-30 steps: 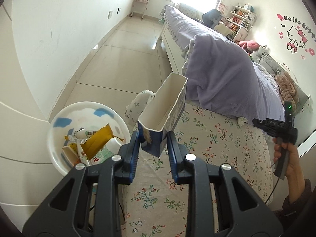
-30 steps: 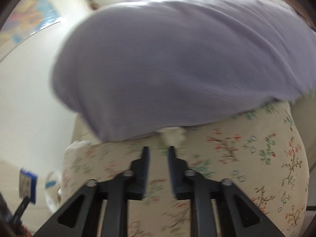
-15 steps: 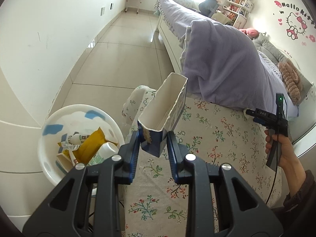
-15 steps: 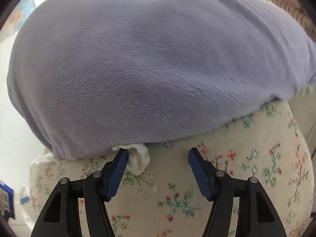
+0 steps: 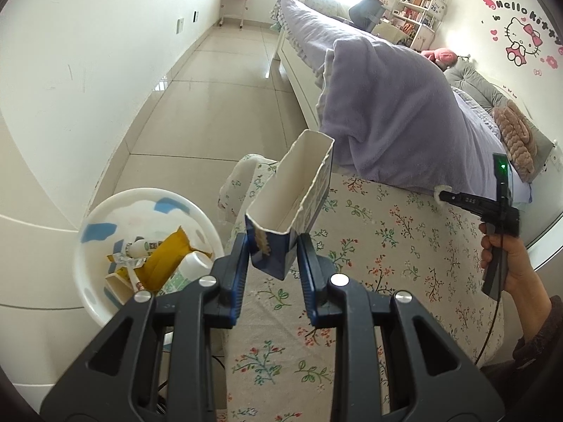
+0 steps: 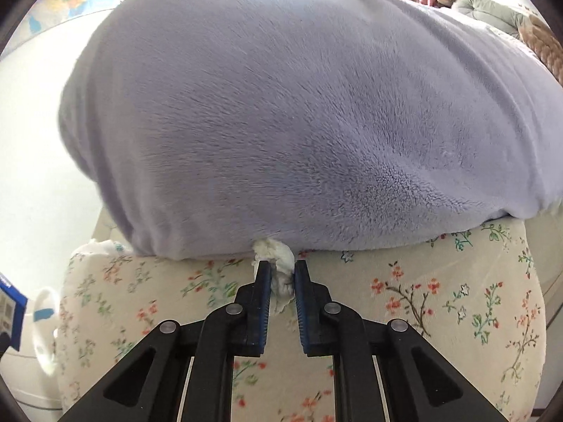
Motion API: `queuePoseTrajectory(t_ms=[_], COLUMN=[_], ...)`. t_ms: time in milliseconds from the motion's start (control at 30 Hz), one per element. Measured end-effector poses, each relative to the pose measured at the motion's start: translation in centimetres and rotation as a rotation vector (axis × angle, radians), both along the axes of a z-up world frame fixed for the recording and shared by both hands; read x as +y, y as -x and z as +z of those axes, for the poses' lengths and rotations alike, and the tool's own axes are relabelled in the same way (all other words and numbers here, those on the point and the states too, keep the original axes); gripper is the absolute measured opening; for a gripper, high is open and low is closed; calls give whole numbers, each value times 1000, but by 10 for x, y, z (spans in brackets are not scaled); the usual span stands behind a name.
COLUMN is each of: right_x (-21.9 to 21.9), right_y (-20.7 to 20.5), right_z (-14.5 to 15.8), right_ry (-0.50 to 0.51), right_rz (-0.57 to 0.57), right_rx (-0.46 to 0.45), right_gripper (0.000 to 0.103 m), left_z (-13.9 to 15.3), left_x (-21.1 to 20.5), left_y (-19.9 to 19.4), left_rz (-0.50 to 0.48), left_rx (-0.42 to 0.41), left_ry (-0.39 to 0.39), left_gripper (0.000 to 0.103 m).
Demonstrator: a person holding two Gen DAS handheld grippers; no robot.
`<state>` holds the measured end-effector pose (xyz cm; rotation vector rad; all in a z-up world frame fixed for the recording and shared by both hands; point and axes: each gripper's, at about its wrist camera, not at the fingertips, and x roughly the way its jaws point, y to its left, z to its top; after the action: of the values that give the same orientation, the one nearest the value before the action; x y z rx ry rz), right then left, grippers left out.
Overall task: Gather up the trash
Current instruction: 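Carry the blue box and tissue over to the white bucket, then open the left gripper to drop the blue box while right gripper drops the tissue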
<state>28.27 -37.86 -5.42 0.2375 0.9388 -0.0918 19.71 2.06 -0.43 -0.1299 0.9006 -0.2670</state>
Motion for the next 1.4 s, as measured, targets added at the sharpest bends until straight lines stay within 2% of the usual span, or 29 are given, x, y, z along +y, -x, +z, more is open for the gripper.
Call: queuePoseTrajectory(t_ms=[267, 533, 700, 1067, 1133, 1200, 1267, 1300, 1400], right_x=[44, 89, 129, 196, 209, 222, 233, 241, 262], right_y=[36, 64, 74, 80, 79, 78, 77, 76, 73], right_z=[33, 50, 50, 48, 45, 41, 39, 37, 32], right_ry=[-22, -55, -86, -84, -84, -86, -93, -100, -113], right_rz=[125, 270, 344, 458, 476, 495, 512, 525, 551], right_rx=[-18, -37, -32, -4, 3, 8, 15, 20, 34], right_gripper=[14, 14, 14, 14, 14, 14, 14, 14, 14], left_z=[2, -2, -9, -28, -30, -30, -27, -25, -25], left_x=[26, 62, 78, 112, 117, 119, 120, 121, 125], left_y=[8, 17, 19, 2, 1, 2, 4, 6, 9], left_rz=[35, 117, 157, 289, 303, 320, 335, 342, 356], left_rx=[0, 27, 46, 80, 101, 111, 108, 109, 133], left_ry=[-19, -33, -62, -135, -115, -106, -104, -104, -122], left_gripper=[30, 30, 30, 31, 39, 62, 74, 79, 85])
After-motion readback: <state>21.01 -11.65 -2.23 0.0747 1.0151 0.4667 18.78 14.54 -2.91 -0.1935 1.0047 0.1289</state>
